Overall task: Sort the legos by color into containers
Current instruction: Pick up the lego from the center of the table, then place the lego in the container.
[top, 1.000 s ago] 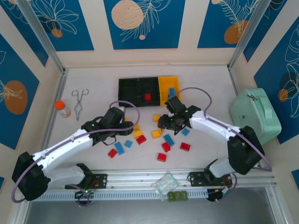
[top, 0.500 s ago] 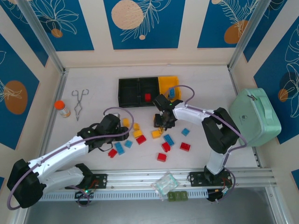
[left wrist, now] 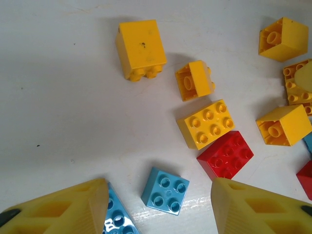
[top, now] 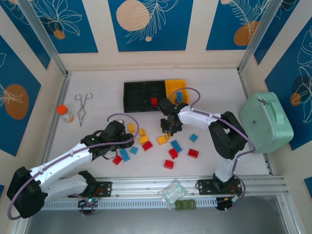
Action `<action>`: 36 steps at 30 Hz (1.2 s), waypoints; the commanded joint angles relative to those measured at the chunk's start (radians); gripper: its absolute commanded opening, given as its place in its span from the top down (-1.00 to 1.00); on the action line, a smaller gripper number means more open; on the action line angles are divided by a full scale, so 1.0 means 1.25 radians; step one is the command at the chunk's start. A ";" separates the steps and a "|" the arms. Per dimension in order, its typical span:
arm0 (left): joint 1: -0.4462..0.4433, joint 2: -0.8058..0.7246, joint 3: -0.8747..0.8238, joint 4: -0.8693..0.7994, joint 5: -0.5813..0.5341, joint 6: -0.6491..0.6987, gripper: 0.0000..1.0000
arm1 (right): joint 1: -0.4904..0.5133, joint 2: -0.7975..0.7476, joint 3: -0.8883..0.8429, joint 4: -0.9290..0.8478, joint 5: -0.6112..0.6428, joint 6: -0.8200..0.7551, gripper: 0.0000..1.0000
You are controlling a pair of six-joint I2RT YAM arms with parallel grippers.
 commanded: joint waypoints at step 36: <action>0.053 -0.262 -0.159 -0.123 -0.027 -0.171 -0.15 | 0.008 0.583 1.098 -0.269 -0.142 -0.030 0.62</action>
